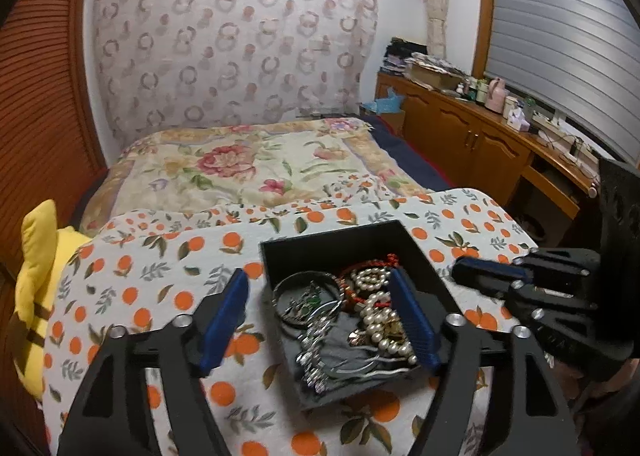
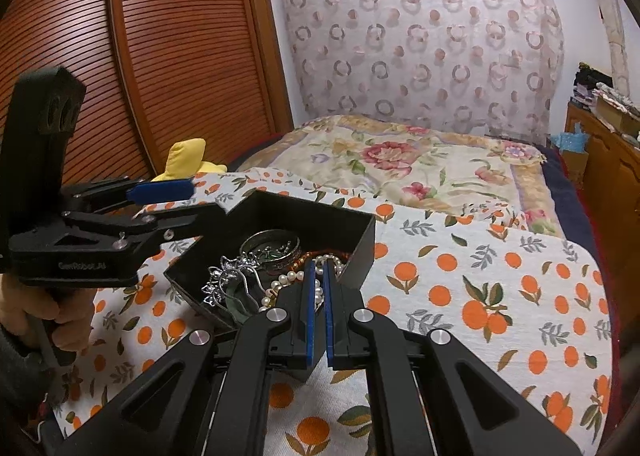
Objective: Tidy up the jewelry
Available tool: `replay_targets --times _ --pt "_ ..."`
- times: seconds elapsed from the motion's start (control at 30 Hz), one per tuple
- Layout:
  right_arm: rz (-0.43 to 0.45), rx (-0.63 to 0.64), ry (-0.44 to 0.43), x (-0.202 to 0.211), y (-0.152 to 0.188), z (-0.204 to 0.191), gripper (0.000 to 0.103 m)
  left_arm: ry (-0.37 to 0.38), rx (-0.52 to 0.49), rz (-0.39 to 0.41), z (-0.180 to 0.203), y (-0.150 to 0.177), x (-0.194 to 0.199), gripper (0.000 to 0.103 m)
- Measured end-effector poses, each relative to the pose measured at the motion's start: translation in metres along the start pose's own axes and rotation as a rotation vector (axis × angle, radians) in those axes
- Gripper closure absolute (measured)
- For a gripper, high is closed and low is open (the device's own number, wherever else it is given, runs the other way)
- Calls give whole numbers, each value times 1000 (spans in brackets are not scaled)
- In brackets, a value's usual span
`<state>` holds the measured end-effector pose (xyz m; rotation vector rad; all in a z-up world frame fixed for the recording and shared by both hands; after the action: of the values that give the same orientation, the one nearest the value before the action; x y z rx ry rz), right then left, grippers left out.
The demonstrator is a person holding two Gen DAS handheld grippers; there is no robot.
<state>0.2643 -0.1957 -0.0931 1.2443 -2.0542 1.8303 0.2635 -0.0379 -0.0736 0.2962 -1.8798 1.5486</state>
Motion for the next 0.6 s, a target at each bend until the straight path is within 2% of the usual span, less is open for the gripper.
replay_targets --times 0.23,0.33,0.43,0.47,0.5,0.6 --pt "21 -3 10 19 5 -3 98 -44 14 4 -9 16 24 28" --pt "20 1 16 25 10 -7 98 -65 24 10 -12 26 37 19" --pt "21 0 24 35 18 -10 98 -70 36 13 -14 36 45 19" --pt "23 -6 28 38 21 -10 95 -74 45 12 -15 41 48 18" --pt "27 -15 32 42 24 -10 84 -76 52 12 -16 44 51 17" --pt "55 -45 71 54 32 -9 61 -96 69 22 -16 53 60 13"
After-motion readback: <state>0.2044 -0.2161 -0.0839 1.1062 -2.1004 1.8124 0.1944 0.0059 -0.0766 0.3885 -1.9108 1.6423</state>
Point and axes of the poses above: each gripper's, at about its wrist camera, not at the fingertips, and x roughly against the way its jaws point, z to its right, y to its underside, the point moved 6 cm from there along -x, roughly the way its jaws point, and after that the axes turned 9 degrees about -x, right-handed, at the moved point
